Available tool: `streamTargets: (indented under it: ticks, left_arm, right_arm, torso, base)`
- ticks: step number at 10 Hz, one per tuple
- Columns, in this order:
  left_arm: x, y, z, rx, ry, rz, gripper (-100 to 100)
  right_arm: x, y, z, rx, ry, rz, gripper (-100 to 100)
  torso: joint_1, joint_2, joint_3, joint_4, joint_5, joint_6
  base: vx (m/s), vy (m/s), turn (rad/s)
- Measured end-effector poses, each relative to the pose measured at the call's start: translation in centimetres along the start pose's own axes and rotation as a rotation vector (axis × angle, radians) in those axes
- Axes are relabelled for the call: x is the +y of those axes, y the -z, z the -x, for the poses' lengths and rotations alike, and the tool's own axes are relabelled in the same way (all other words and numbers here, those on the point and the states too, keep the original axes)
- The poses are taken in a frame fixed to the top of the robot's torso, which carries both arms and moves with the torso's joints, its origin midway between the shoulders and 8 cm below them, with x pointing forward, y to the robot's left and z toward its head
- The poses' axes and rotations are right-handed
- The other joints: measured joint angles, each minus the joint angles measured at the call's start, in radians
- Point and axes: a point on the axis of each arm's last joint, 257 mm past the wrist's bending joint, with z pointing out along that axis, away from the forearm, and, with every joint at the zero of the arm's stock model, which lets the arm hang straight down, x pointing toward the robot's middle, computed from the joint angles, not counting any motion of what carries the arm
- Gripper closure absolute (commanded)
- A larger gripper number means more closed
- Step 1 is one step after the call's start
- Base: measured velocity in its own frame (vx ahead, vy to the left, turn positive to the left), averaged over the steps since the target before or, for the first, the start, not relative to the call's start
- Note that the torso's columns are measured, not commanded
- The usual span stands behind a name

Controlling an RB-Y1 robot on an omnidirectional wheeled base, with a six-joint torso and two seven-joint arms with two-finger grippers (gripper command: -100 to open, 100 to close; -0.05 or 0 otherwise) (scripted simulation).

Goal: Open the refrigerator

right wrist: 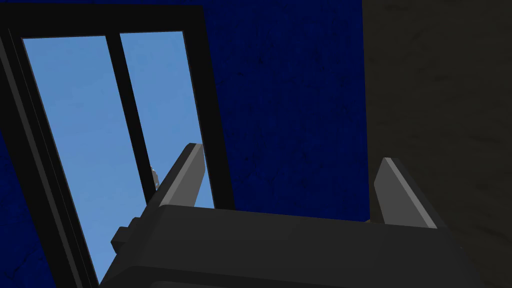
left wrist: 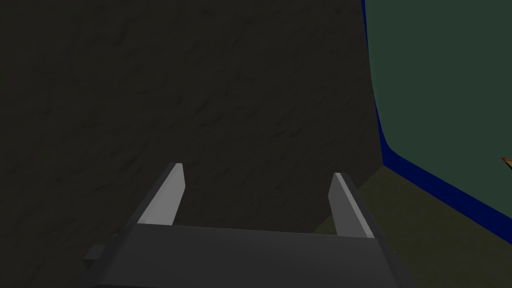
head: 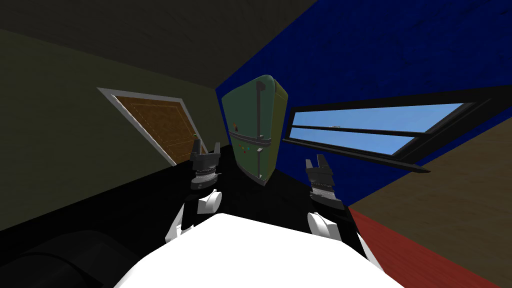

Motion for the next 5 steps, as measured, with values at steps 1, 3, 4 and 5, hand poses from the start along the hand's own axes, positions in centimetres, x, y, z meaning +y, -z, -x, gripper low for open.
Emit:
streamTargets:
  ticks: [1,3,4,5]
  left_arm:
    - [0.0,0.0,0.0,0.0,0.0,0.0,0]
    - [-0.01,0.0,0.0,0.0,0.0,0.0,0]
    - [-0.01,0.0,0.0,0.0,0.0,0.0,0]
    - [-0.01,0.0,0.0,0.0,0.0,0.0,0]
  right_arm:
    - [0.0,0.0,0.0,0.0,0.0,0.0,0]
    - [0.01,0.0,0.0,0.0,0.0,0.0,0]
    - [0.01,0.0,0.0,0.0,0.0,0.0,0]
    - [0.01,0.0,0.0,0.0,0.0,0.0,0]
  torso:
    - [0.0,0.04,-0.082,0.041,0.0,0.0]
    - [0.0,0.175,-0.351,0.176,0.0,0.0]
    - [0.0,0.248,-0.497,0.248,0.0,0.0]
    - [0.0,0.322,-0.644,0.322,0.0,0.0]
  base:
    - [0.0,0.0,0.0]
    - [0.0,0.0,0.0]
    - [0.0,0.0,0.0]
    - [0.0,0.0,0.0]
